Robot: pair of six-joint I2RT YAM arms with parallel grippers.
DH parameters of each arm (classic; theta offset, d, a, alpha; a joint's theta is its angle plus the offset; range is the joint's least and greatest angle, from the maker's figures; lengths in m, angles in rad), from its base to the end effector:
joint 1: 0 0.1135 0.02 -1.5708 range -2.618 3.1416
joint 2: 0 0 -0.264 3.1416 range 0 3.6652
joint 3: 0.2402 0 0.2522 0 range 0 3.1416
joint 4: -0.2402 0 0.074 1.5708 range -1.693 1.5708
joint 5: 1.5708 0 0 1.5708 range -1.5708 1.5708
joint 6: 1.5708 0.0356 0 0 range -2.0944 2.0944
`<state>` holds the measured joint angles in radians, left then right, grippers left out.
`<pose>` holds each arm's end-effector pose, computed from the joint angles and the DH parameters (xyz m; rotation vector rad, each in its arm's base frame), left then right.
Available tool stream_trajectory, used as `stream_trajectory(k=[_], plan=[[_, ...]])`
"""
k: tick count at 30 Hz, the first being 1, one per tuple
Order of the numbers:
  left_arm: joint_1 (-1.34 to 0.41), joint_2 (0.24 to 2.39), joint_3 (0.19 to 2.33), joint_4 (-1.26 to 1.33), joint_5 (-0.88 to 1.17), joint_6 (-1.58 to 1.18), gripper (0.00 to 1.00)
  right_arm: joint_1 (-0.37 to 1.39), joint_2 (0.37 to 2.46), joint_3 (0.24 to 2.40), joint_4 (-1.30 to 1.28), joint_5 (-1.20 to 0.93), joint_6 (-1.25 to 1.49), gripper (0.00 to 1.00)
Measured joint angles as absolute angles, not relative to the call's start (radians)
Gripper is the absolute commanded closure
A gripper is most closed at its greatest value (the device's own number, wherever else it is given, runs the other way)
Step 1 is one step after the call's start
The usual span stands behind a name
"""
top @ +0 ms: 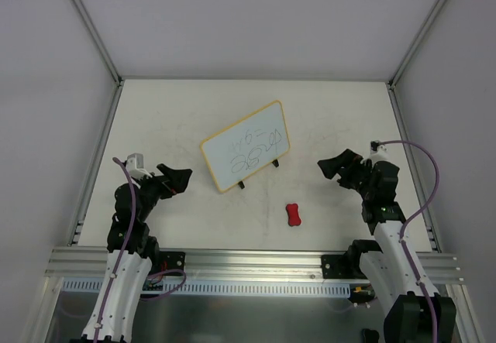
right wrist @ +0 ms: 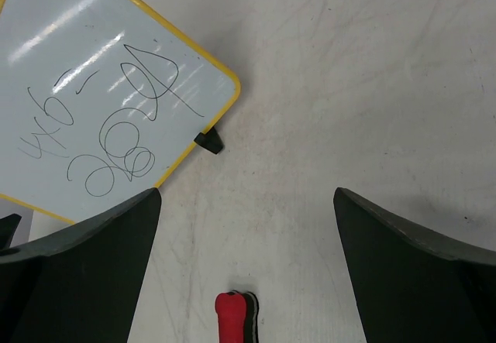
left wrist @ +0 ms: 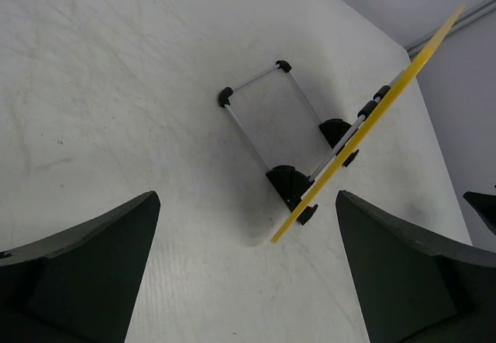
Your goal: Erase the whiteboard
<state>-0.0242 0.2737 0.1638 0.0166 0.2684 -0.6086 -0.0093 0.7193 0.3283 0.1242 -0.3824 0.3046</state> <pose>0.1235 -0.0124 0.2075 -0.2888 1.6843 -0.6983 0.1741 0.0117 0.2213 0.0190 1.8538 0.5571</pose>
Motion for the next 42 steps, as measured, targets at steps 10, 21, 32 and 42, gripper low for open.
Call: stream_trajectory(k=[10,21,32,42], plan=[[-0.024,0.242,0.163,0.023,0.337,-0.578,0.01,0.147,0.805,0.394,0.007,-0.29,0.226,0.01],[-0.024,0.376,0.145,0.214,0.499,-0.574,0.01,0.432,0.866,0.574,-0.27,-0.074,0.14,0.01],[-0.024,0.471,0.096,0.414,0.609,-0.578,0.01,0.623,0.941,0.574,-0.369,0.054,0.167,0.04],[-0.025,0.607,0.105,0.569,0.622,-0.575,0.01,0.758,1.137,0.574,-0.381,0.175,0.239,0.19]])
